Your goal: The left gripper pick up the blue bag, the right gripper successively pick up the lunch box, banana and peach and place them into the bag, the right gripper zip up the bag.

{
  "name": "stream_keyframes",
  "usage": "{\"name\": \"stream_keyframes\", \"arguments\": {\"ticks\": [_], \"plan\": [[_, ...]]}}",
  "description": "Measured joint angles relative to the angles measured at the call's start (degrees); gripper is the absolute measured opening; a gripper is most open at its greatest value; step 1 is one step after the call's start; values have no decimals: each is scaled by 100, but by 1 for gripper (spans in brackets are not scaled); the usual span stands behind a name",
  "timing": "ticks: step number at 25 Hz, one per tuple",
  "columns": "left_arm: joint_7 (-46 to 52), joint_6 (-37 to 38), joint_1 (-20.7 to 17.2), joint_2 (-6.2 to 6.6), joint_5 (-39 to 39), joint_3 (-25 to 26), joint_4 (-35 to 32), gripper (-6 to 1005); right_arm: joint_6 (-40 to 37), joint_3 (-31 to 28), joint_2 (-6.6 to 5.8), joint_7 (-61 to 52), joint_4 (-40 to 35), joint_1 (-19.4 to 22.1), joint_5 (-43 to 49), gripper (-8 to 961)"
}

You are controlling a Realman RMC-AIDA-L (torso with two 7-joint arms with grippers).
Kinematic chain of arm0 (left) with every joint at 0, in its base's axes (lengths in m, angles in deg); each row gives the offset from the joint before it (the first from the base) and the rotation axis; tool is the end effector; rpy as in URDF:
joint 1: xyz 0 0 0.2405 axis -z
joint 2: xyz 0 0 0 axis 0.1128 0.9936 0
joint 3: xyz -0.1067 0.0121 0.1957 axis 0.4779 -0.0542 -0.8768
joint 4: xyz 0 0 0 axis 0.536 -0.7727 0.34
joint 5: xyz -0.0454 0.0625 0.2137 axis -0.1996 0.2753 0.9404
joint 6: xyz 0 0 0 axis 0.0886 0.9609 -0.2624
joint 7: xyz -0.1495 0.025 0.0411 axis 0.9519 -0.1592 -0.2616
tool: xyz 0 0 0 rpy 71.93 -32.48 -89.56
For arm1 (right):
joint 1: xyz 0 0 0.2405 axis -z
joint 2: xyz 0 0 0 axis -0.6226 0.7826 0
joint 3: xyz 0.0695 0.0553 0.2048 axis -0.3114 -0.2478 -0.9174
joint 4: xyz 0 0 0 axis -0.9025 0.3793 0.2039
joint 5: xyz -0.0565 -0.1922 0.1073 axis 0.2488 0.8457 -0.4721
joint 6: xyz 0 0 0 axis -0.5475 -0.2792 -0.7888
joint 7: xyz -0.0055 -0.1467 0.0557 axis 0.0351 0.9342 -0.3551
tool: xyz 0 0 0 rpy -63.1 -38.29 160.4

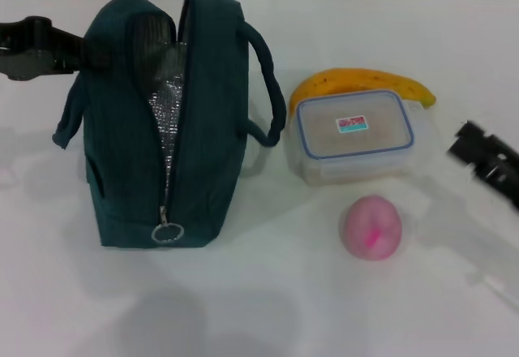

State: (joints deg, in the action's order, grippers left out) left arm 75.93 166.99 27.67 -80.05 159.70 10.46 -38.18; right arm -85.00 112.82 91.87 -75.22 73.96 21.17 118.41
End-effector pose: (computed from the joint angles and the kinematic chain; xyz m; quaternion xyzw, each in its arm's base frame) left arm -0.2115 0.3527 0.1387 -0.7943 -0.5722 -0.1929 0.0675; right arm 0.2712 0.2462 -0.0073 -0.7561 0.3447 0.5318 0.1635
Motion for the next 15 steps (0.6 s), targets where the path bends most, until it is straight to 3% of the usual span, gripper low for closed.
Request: {"name": "stream_keyframes", "arguments": {"ticks": [6, 15], "plan": [[12, 74, -29, -3, -108, 4, -6, 39, 224, -5, -43, -1711, 361, 2, -667, 811], [-3, 91, -31, -33, -138, 8, -38, 39, 1366, -3, -7, -2885, 324, -71, -737, 804]]}}
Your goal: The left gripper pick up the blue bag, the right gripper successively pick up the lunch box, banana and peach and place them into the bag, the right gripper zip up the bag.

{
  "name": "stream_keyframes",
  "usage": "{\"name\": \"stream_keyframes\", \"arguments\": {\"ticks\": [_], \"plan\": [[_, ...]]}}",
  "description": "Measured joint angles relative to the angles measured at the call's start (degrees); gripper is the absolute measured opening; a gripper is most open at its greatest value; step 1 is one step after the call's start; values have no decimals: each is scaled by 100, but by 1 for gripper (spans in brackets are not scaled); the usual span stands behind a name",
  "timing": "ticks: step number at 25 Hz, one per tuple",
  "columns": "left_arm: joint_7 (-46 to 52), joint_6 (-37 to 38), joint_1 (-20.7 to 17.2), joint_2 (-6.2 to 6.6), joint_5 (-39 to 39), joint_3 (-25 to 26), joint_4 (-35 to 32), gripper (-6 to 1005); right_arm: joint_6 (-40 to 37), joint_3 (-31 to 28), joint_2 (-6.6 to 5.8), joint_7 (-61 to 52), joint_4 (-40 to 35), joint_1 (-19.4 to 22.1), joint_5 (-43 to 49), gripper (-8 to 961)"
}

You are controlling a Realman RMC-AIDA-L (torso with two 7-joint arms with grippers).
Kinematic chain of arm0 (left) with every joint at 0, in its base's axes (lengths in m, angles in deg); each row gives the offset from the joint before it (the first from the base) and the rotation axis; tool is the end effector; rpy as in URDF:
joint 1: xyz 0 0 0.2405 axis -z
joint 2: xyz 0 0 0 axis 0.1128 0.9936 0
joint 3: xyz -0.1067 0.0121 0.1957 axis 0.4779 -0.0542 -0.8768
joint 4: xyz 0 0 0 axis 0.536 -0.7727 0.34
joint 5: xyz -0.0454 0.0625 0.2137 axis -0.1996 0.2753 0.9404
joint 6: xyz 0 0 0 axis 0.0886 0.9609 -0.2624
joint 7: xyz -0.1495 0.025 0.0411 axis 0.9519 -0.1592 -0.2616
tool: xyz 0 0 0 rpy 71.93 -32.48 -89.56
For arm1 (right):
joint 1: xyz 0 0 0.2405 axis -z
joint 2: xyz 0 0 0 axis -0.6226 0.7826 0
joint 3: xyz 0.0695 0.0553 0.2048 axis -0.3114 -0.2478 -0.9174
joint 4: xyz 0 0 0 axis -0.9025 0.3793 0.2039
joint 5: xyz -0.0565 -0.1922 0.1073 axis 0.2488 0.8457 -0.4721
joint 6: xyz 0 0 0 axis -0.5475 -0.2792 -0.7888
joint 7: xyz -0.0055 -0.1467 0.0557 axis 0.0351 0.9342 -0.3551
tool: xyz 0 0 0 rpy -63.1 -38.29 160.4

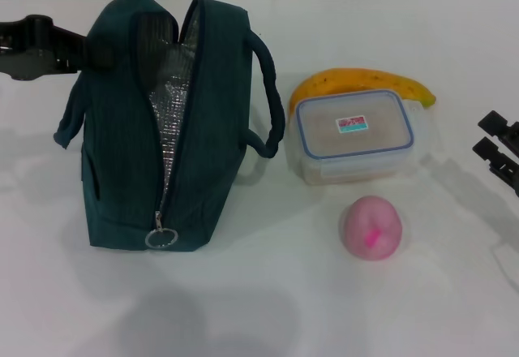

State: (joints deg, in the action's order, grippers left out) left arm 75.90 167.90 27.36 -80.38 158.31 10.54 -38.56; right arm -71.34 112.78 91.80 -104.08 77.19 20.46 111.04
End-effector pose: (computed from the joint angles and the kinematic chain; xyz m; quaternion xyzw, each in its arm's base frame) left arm -0.2083 0.3498 0.1384 -0.7964 -0.5673 -0.2014 0.0572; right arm 0.3110 0.2679 -0.0116 -0.5887 0.5937 0.5298 0.1424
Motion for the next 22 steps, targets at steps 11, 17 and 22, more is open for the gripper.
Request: {"name": "stream_keyframes", "arguments": {"ticks": [11, 17, 22], "plan": [[-65, -6, 0, -81, -1, 16, -26, 39, 1067, 333, 82, -126, -263, -330, 35, 796], [-86, 0, 0, -95, -2, -2, -30, 39, 1540, 588, 97, -200, -462, -526, -20, 792], [-119, 16, 0, -100, -4, -5, -31, 39, 1737, 596, 97, -335, -470, -761, -68, 788]]}}
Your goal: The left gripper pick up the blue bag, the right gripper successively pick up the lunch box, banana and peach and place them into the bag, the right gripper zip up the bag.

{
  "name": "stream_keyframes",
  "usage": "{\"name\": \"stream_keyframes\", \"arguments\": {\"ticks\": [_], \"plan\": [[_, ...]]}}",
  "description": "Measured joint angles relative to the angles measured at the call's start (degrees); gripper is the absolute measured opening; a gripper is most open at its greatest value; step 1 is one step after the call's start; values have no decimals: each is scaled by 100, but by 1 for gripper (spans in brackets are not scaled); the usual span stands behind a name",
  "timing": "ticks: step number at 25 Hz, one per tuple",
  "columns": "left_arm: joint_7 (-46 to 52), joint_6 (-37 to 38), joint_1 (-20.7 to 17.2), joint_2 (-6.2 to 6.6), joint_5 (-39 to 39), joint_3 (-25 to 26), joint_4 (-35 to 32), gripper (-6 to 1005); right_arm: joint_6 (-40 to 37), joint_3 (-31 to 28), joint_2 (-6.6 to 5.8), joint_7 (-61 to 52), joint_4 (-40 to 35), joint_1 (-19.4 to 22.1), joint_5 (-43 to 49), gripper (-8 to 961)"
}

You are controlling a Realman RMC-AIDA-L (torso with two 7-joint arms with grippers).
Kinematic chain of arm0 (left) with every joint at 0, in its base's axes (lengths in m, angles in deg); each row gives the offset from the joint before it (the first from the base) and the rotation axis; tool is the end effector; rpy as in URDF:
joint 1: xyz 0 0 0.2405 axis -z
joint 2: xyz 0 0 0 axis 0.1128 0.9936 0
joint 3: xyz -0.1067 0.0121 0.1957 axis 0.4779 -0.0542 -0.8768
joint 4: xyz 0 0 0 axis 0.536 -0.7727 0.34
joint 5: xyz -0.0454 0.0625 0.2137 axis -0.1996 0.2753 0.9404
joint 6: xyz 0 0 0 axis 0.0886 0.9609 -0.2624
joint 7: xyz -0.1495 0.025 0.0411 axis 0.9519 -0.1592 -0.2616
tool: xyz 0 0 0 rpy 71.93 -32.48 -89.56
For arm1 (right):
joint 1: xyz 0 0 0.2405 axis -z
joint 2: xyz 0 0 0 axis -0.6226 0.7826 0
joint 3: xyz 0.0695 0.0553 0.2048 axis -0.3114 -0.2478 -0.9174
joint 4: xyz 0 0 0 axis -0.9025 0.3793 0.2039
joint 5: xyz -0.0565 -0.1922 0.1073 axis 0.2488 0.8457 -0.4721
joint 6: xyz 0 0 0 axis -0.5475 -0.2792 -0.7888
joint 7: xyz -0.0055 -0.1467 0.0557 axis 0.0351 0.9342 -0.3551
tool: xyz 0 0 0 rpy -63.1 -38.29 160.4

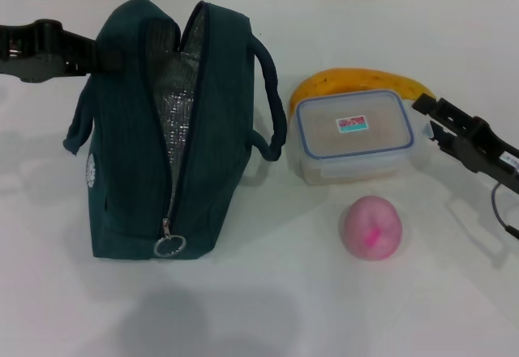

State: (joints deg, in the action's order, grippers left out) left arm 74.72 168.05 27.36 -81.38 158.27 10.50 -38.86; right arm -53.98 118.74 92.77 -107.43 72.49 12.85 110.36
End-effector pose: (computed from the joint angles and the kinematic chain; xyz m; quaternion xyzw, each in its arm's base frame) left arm -0.2059 0.3486 0.1327 -0.8025 -0.5586 -0.2032 0.0518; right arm 0.2888 0.3255 -0.0405 -0.6204 0.6195 0.4547 0.1568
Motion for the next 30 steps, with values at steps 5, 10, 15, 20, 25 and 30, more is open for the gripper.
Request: {"name": "stream_keyframes", "arguments": {"ticks": [5, 10, 15, 20, 25, 30], "plan": [[-53, 56, 0, 0, -3, -10, 2, 39, 295, 144, -3, -68, 24, -348, -8, 785], [-81, 58, 0, 7, -5, -21, 5, 39, 535, 324, -3, -138, -60, -497, -14, 781], [-121, 58, 6, 10, -5, -23, 10, 39, 591, 373, -3, -154, -69, -587, -58, 777], [-144, 58, 33, 10, -5, -23, 14, 39, 617, 473, -3, -228, -69, -698, -97, 774], [-147, 58, 43, 10, -4, -23, 14, 40, 570, 515, -3, -235, -69, -689, -96, 770], [-149, 57, 24, 11, -4, -23, 11, 40, 496, 514, -2, -222, -122, -570, -94, 727]]}}
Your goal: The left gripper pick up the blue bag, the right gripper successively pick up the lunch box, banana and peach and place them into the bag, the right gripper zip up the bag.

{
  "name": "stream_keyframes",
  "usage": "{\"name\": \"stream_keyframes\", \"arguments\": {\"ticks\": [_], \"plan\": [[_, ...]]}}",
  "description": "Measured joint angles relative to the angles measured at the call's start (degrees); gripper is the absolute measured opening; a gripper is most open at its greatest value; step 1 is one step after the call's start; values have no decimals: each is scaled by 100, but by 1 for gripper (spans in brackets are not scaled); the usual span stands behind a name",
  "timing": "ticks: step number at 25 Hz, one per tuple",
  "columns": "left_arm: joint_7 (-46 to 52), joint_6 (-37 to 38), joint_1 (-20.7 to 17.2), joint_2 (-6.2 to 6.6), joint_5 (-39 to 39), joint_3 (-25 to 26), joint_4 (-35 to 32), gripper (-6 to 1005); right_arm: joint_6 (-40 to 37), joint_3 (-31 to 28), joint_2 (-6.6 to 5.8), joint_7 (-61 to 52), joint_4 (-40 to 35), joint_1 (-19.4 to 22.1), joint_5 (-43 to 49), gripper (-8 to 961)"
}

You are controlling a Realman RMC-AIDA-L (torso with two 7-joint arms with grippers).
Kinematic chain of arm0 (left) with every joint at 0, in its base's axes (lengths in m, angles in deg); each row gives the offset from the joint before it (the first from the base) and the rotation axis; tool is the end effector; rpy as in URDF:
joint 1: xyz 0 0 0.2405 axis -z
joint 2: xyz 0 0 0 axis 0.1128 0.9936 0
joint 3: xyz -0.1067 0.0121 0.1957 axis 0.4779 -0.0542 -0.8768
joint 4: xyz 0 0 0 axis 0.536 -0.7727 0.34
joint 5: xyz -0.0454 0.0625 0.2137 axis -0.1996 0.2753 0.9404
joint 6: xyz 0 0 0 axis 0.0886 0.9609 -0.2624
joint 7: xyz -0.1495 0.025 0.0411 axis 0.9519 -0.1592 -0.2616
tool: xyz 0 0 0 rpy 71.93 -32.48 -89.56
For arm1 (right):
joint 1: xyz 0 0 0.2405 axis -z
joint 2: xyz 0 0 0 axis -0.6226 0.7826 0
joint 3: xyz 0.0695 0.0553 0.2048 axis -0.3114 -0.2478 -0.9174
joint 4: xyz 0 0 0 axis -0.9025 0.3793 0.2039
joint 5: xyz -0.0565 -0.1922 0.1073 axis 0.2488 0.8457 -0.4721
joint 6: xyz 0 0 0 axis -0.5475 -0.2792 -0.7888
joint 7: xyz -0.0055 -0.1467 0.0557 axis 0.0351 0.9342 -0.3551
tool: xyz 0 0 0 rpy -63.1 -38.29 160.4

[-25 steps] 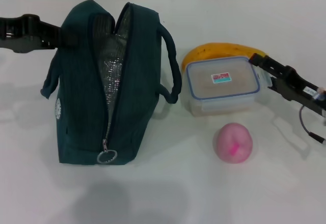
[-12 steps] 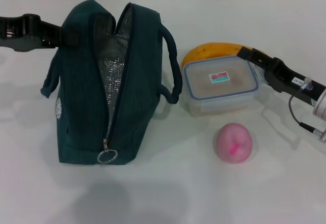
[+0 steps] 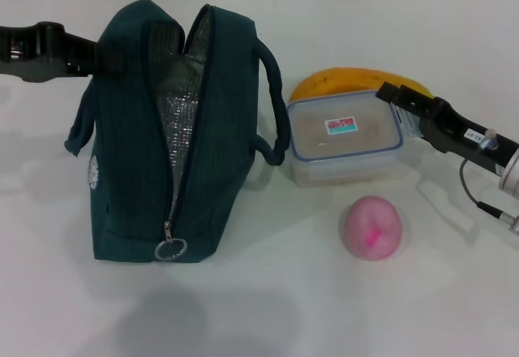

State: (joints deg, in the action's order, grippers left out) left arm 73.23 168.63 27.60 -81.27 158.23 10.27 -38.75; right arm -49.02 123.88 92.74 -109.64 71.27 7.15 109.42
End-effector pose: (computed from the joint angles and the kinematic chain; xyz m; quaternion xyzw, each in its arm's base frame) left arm -0.2041 0.3480 0.1321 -0.8123 -0.5461 -0.1992 0.0487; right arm 0.2598 0.3524 -0.0534 -0.6548 0.6107 0.4233 0.1382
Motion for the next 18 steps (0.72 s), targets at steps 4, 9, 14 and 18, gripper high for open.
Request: {"name": "stream_keyframes", "arguments": {"ticks": [4, 9, 14, 18], "plan": [[-7, 0, -5, -5, 0, 0, -3, 40, -10, -19, 0, -1, -10, 70, 2, 567], [-8, 0, 6, -4, 0, 0, -4, 40, -14, -1, 0, 29, -10, 72, 5, 457], [-15, 0, 17, 5, 0, 0, -4, 40, -38, 2, 0, 34, -10, 71, 5, 346], [-17, 0, 19, 6, 0, 0, -4, 40, -94, 2, 0, 39, -8, 93, 5, 249]]}}
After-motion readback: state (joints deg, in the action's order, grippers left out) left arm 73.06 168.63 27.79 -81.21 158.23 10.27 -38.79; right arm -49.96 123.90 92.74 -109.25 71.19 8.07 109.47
